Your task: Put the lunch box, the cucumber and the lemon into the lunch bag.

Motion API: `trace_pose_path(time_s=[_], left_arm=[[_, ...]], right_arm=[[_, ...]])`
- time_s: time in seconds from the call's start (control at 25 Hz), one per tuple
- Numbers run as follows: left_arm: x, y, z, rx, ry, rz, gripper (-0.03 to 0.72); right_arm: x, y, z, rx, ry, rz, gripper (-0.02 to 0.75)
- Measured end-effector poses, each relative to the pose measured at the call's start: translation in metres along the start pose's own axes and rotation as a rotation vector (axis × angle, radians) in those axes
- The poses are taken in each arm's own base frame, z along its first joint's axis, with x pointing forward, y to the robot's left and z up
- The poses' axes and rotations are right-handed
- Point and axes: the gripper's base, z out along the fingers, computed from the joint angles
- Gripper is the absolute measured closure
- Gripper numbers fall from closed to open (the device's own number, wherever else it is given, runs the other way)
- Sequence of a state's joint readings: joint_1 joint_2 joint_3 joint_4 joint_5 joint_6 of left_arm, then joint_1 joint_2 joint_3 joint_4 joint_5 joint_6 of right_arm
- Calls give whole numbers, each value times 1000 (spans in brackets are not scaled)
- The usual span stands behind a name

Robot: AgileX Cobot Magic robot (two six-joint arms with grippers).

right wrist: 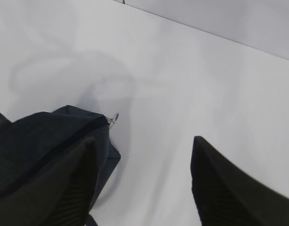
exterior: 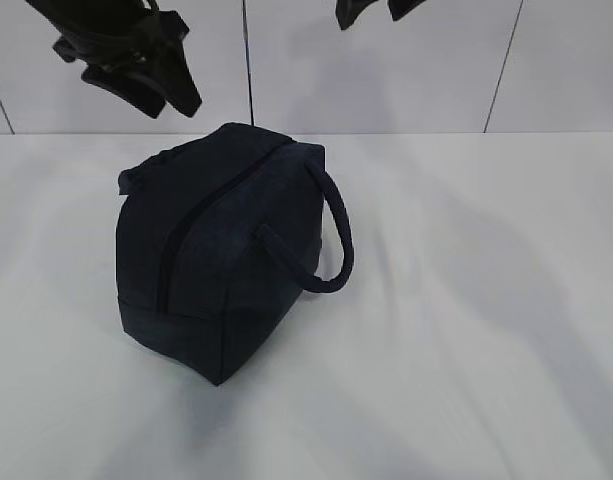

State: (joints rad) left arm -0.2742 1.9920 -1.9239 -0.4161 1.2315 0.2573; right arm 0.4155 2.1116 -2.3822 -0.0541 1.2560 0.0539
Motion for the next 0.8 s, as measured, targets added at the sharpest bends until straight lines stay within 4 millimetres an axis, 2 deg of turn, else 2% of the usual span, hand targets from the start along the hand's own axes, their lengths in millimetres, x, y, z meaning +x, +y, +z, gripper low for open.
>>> trace_pose_path(time_s=[0.16,0.48,0.6,0.8], left_arm=[[3,-5,-35,-100,-47,6,297],[19,-39,-119,-150,-216,65,340],[35,-50,-146,-179,-260,86,360],[67,-60,-171,-221,-270,101,370]], right_arm=[[4,1,-34,-31,-26,9,269],[41,-3,-93,-31,9,4,269],[58,-5,-119,-33,4,-6,269],[90,-8,-152,-35,3,-11,269]])
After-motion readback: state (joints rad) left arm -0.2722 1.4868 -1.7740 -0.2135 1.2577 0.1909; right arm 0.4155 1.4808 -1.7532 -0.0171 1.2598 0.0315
